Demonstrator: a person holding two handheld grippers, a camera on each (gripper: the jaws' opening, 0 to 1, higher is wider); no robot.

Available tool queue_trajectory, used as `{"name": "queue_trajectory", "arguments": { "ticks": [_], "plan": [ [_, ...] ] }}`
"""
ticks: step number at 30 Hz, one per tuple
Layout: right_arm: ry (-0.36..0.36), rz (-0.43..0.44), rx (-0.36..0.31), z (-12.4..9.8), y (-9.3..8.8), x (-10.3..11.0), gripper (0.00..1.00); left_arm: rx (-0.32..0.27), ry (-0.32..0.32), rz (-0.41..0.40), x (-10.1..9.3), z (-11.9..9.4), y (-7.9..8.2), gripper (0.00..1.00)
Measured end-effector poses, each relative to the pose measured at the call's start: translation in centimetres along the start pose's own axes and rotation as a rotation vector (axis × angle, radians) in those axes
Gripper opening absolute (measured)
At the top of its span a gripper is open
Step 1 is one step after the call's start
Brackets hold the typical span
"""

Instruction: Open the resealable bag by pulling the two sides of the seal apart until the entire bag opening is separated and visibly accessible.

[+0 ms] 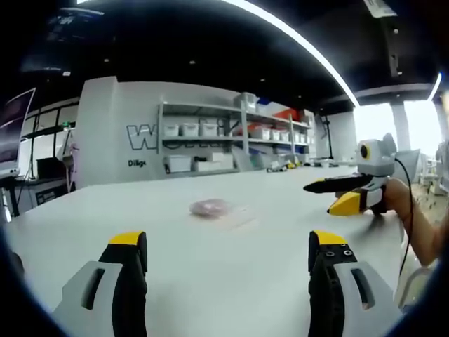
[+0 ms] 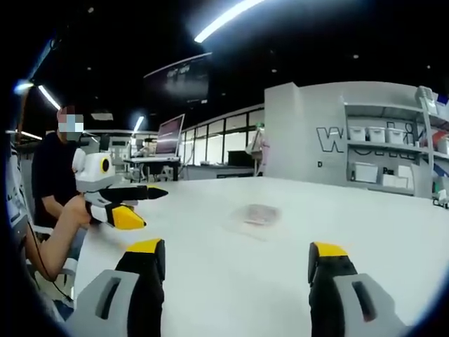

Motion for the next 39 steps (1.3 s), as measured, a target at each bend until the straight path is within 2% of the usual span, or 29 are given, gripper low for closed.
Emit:
{"name": "queue_trajectory", "arguments": {
  "ticks": [19, 39],
  "plan": [
    [-0.008, -0.017, 0.033, 0.44, -0.18, -0.28, 0.80, 0.013, 0.007, 0.017, -0.03, -0.01, -0.21, 0.93],
    [-0.009, -0.037, 0.060, 0.83, 0.39, -0.89, 0.76, 0.018, 0.008, 0.004, -0.15, -0.06, -0.28, 0.92]
  ]
}}
Point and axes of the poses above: the point that each gripper's makers call its tool centre point, and the gripper's own axes: z roughly forward along the fingers, x roughly to its left, y roughly out of its top, the point moved 2 cm from there along -z, roughly backward along the fingers, and after that the axes turned 7 degrees about -z, right-handed, at the moved point
